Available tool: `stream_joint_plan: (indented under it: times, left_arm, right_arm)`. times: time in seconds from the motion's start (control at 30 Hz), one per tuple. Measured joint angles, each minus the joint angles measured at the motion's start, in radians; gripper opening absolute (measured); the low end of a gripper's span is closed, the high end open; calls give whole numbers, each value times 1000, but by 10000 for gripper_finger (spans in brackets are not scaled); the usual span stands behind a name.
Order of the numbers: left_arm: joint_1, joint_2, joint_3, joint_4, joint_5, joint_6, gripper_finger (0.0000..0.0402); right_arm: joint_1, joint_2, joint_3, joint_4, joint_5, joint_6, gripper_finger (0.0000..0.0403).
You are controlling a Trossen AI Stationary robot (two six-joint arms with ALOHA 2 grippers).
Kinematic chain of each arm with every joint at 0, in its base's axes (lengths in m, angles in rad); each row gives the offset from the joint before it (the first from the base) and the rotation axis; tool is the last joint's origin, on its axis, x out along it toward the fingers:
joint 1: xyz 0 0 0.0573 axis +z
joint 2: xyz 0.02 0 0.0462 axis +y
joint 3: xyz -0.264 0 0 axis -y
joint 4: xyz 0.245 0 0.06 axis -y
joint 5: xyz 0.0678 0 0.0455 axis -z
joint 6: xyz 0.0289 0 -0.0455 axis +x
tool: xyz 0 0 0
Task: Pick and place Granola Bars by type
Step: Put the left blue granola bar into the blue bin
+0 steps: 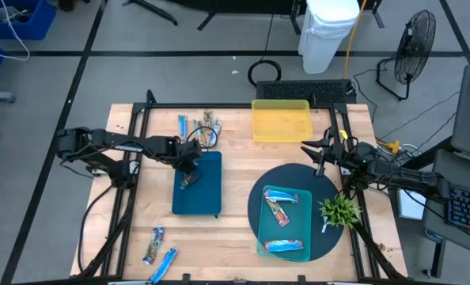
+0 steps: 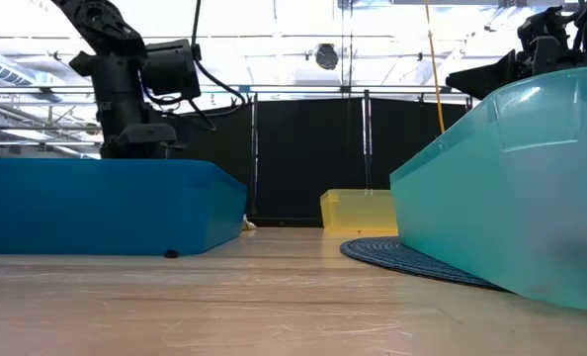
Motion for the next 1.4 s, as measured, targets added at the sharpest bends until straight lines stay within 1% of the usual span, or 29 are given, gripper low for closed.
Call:
stream_joint_plan:
  times: [0.27,0.43,0.5,0.57,0.63,0.73,0.8,0.87,0.9,0.97,1.0,1.07,1.2,1.3,1.37,1.4]
  left_arm:
    - [-1,-9,0,19,25,2,138]
    - [0,-35,1,16,29,-17,147]
    - [0,-63,1,11,54,-29,147]
    - [0,-100,2,10,108,-53,144]
    - [-8,-144,3,-24,177,-99,140]
    - [-52,-211,3,-90,310,-219,134]
    - [-108,-251,3,-122,411,-298,132]
    - [-182,-293,3,-142,485,-371,133]
    - [-225,-312,3,-147,508,-424,133]
    - [-313,-355,3,-130,521,-556,133]
    - [-360,-374,3,-122,509,-635,133]
    - [-464,-406,3,-106,445,-812,133]
    - [-693,-426,3,-62,252,-1108,133]
    - [-850,-396,3,-24,106,-1294,133]
    - [-931,-355,3,-10,51,-1409,133]
    - [-963,-332,3,-9,48,-1467,133]
  right_arm:
    - [0,0,0,0,0,0,71]
    - [0,0,0,0,0,0,71]
    - [0,0,0,0,0,0,71]
    - [0,0,0,-1,0,0,71]
    - [0,0,0,-1,0,0,71]
    - [0,0,0,-3,0,0,71]
    - [0,0,0,-5,0,0,71]
    - [0,0,0,-5,0,0,71]
    - [0,0,0,-5,0,0,71]
    - [0,0,0,-6,0,0,71]
    - [0,0,0,-5,0,0,71]
    - [0,-1,0,-7,0,0,71]
    - [0,0,0,-7,0,0,71]
    - [0,0,0,-6,0,0,71]
    - [0,0,0,-6,0,0,71]
    - [0,0,0,-6,0,0,71]
